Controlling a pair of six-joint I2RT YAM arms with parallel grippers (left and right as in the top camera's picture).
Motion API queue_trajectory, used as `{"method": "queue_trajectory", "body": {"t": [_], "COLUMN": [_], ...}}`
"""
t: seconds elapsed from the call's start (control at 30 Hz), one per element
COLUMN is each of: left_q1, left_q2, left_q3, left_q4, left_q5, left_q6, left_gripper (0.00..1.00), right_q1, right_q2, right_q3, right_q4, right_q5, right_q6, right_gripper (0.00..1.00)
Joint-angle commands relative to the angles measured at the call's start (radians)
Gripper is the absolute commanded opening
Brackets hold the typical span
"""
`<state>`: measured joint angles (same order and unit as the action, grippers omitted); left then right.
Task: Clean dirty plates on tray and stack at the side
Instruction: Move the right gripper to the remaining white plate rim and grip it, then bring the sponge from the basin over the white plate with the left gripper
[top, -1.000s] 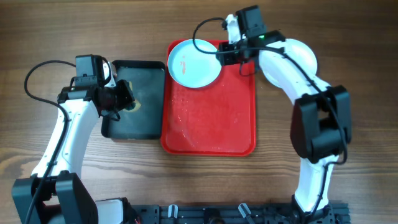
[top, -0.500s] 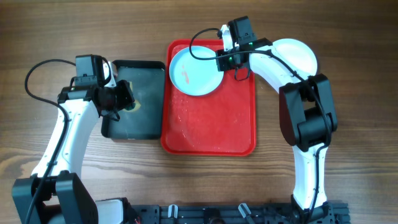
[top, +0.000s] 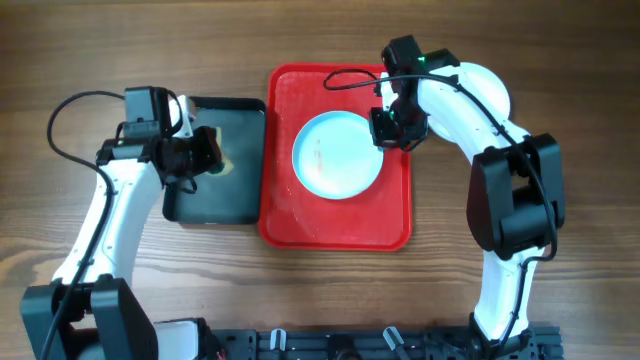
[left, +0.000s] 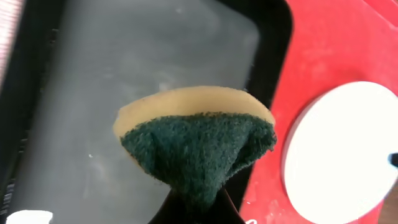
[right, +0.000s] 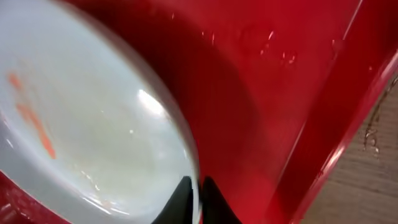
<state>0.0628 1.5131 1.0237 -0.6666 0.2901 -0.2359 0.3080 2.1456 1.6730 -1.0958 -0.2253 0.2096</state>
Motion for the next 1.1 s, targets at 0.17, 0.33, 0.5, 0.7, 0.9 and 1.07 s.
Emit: {"method": "queue_trajectory", "body": {"t": [0.17,0.33,0.5,0.7,0.9,1.07], "left_q1": [-0.204,-0.296,-0.367,-0.386,-0.386,-0.386], "left_q2": [0.008,0.008,0.008,0.013,0.072,0.118], "left_q3": [-0.01,-0.01,-0.01,-0.01,-0.01,-0.01], "left_q4": [0.137,0.233,0.249,0.253,0.274,0.3], "left_q5": [0.042,0.032,-0.041,-0.045,-0.045,-0.045], "left_q6": [-0.063,-0.071,-0.071,-0.072,-0.071,-0.071], "left_gripper": [0.04,0.04,0.04,0.04,0.04,0.04], "right_q1": [0.035,0.032,0.03,0.031,0.031,0.032], "right_q2": [-0.018,-0.018,-0.018,-0.018,-0.018,-0.018], "right_q3": [0.0,0.0,-0.026,-0.046,-0.046,-0.046], "right_q4": [-0.005,-0.005,-0.007,0.002,0.0,0.002], "right_q5": [0.016,0.046,0.117,0.113,0.113,0.113], "right_q6": [0.026,0.029,0.062,0.062,0.08,0.08], "right_gripper": [0.38,0.3,0.34,0.28,0.23,0.24]}}
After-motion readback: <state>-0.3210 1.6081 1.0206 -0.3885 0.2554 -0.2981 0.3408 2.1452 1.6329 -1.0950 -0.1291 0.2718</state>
